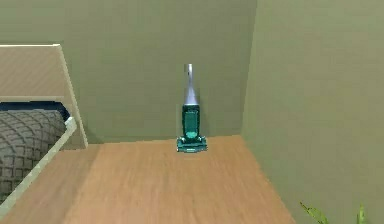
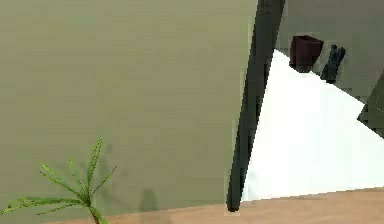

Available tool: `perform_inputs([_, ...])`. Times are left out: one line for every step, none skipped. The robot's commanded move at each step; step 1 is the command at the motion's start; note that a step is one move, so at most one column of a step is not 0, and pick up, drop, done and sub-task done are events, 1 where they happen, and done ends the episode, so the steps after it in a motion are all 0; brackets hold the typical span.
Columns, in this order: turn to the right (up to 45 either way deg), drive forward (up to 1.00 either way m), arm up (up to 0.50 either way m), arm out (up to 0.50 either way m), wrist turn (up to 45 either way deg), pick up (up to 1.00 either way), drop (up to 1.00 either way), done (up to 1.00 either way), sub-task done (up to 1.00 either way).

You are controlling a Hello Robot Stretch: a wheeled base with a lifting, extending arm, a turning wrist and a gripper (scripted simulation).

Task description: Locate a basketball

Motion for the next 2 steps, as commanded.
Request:
perform_inputs([-24.0, 0.0, 0.0, 0.0, 0.0, 0.0, 0.0, 0.0, 0.0])
perform_inputs([-3.0, 0.0, 0.0, 0.0, 0.0, 0.0, 0.0, 0.0, 0.0])
